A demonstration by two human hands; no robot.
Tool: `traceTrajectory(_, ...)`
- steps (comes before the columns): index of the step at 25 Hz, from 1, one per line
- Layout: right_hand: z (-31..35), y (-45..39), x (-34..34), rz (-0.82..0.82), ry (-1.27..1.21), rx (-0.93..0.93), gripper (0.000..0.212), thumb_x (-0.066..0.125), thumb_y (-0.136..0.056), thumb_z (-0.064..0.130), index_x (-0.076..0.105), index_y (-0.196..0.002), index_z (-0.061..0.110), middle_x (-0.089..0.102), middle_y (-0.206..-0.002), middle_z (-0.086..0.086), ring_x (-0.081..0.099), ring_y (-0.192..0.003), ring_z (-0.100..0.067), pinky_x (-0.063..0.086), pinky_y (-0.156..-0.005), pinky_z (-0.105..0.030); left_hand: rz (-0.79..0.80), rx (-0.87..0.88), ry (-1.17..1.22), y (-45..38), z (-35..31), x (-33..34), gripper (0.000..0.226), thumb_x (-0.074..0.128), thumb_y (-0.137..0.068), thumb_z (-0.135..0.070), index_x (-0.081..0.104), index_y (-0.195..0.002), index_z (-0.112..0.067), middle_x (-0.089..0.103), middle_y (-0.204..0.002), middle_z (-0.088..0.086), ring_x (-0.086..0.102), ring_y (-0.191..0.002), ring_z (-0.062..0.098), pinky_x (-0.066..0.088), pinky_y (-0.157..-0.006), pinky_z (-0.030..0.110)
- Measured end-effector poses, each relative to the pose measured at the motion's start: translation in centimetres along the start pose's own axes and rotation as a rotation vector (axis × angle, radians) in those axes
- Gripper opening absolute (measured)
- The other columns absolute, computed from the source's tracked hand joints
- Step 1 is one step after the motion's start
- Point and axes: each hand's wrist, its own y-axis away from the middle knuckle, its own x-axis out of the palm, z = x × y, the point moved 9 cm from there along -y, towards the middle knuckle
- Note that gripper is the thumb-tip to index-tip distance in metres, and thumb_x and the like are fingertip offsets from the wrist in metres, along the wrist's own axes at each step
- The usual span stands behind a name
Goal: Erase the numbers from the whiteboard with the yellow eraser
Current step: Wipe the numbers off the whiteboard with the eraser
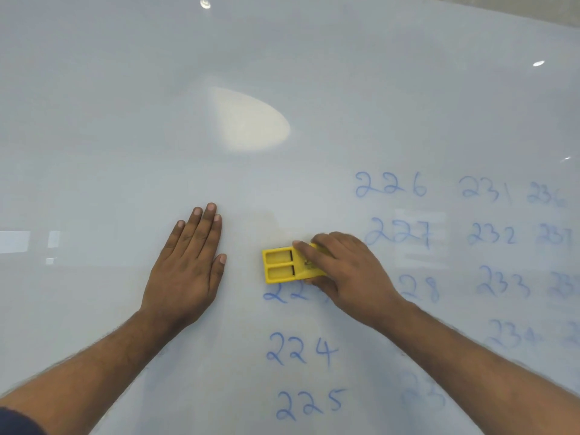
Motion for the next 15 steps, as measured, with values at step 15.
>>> traceTrajectory(15, 2.4, 3.5, 1.1, 0.038, -0.033, -0.021, 0.051, 0.058, -0.094, 0.039, 0.052, -0.138, 0.015, 0.058, -0.116, -0.009, 0.055, -0.102, -0.031, 0.041, -0.093, -0.039, 0.012, -0.027, 0.019, 2.9, -1.0, 0.4, 0.063, 0.029, -0.106, -0.033, 0.023, -0.160, -0.002, 0.018, -0.170, 0.012, 0.015, -0.158, 0.027, 0.015, -0.128, 0.046)
